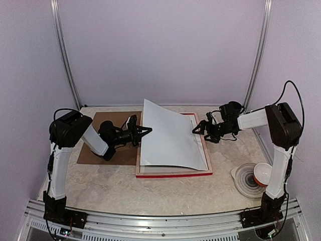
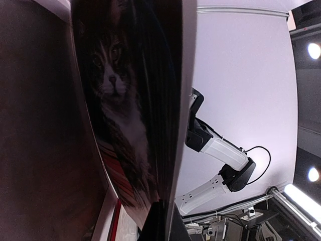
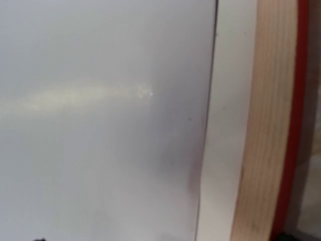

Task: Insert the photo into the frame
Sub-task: Place the photo on the mat board.

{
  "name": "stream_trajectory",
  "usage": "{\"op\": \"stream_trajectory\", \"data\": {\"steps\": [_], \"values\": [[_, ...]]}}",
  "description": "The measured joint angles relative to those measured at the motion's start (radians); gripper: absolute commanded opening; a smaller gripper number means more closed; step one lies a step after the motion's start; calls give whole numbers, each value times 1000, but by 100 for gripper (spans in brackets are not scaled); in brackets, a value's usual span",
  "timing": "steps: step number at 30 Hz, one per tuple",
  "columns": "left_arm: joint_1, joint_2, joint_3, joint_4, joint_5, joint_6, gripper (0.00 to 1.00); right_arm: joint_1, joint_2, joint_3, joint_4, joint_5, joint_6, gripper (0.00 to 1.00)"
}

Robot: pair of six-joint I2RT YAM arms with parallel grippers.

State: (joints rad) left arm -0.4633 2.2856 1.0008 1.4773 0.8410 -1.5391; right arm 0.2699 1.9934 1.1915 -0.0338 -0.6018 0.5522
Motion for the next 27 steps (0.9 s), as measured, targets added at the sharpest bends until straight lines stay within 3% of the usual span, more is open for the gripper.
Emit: {"op": "stream_trajectory", "data": {"steps": [13, 22, 27], "values": [[-20, 9, 11, -164, 21, 156, 5, -2, -3, -5, 6, -12, 10, 99], [-20, -57, 98, -448, 37, 378, 16, -2, -3, -5, 4, -15, 10, 99], [-15, -71, 120, -548, 19, 457, 16, -3, -4, -5, 2, -21, 10, 99]]}}
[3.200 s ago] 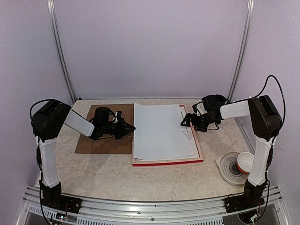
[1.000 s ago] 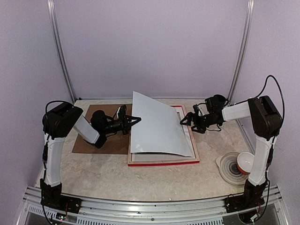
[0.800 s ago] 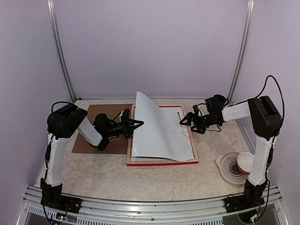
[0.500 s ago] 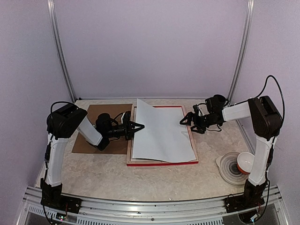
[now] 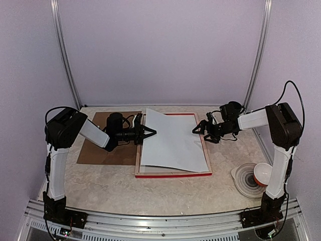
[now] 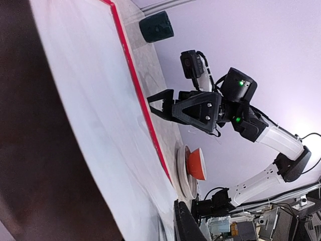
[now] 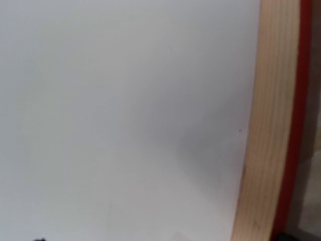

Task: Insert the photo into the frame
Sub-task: Place the photo on the mat board.

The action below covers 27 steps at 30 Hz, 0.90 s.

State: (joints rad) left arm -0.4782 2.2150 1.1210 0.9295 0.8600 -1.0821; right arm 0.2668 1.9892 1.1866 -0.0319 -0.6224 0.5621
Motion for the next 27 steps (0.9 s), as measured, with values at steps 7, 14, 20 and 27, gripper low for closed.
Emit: {"op": "stream_trajectory", "data": {"steps": [7, 14, 20, 27], "values": [[8, 0, 0, -91, -32, 64, 16, -2, 0, 0, 0, -6, 0, 99], [10, 0, 13, -181, -77, 142, 16, -2, 0, 0, 0, -8, 0, 99], [7, 0, 43, -227, -96, 179, 17, -2, 0, 0, 0, -13, 1, 99], [-7, 0, 69, -273, -109, 204, 19, -2, 0, 0, 0, -13, 1, 99]]}}
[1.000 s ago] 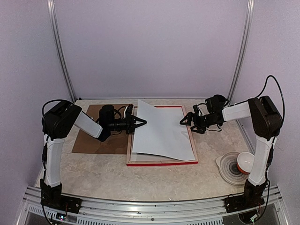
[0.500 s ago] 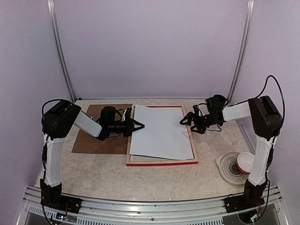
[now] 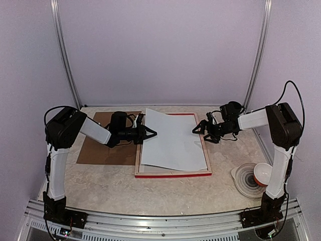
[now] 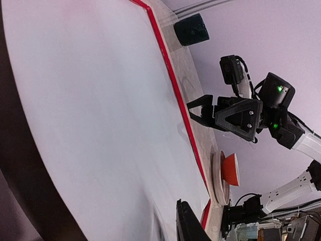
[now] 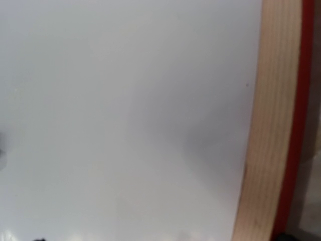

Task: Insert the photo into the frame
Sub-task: Place the photo on the mat board.

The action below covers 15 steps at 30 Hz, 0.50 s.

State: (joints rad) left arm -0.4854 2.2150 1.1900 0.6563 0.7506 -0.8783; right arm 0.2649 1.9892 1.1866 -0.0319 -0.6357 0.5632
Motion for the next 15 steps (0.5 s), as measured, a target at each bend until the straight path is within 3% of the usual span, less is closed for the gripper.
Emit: {"op": "stream_trajectory", "data": {"steps": [3, 11, 13, 14, 15], "values": [[-5, 0, 14, -14, 0, 12, 22, 0, 0, 0, 0, 0, 0, 99], [-1, 0, 16, -43, -8, 27, 53, 0, 0, 5, -8, 0, 0, 99], [2, -2, 13, -58, -18, 33, 72, 0, 0, 8, -13, 0, 0, 99], [5, -7, 11, -62, -21, 32, 76, 0, 0, 9, -15, 0, 0, 99], [6, -16, 10, -72, -27, 45, 90, 0, 0, 9, -16, 0, 0, 99]]}}
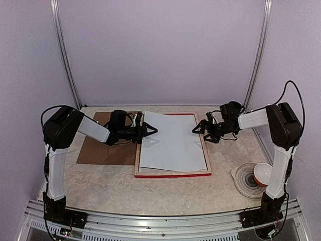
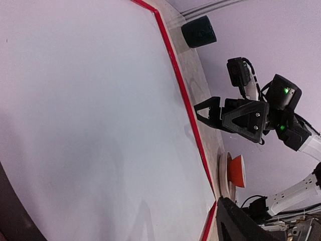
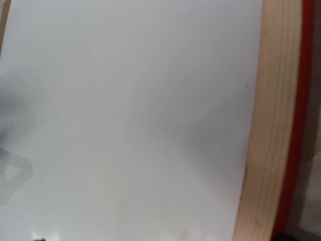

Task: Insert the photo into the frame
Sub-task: Place the photo on the mat board.

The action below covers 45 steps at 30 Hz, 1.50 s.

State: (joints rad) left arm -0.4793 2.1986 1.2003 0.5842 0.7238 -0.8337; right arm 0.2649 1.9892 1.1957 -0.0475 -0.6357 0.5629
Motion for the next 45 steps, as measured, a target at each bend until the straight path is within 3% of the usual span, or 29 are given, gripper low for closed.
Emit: {"op": "stream_trajectory", "data": {"steps": [1, 2, 20, 37, 45], "values": [[2, -15, 0, -13, -8, 4, 98, 0, 0, 0, 0, 0, 0, 99], [3, -30, 0, -25, -16, 17, 99, 0, -1, 0, -1, 0, 0, 99], [6, -225, 1, -265, -171, 126, 99, 0, -87, 9, -76, 95, -48, 99], [13, -396, 0, -487, -429, 240, 99, 21, -190, 40, -134, 146, -100, 99], [93, -521, -139, -517, -563, 266, 99, 93, -167, 100, -195, 206, -115, 99]]}}
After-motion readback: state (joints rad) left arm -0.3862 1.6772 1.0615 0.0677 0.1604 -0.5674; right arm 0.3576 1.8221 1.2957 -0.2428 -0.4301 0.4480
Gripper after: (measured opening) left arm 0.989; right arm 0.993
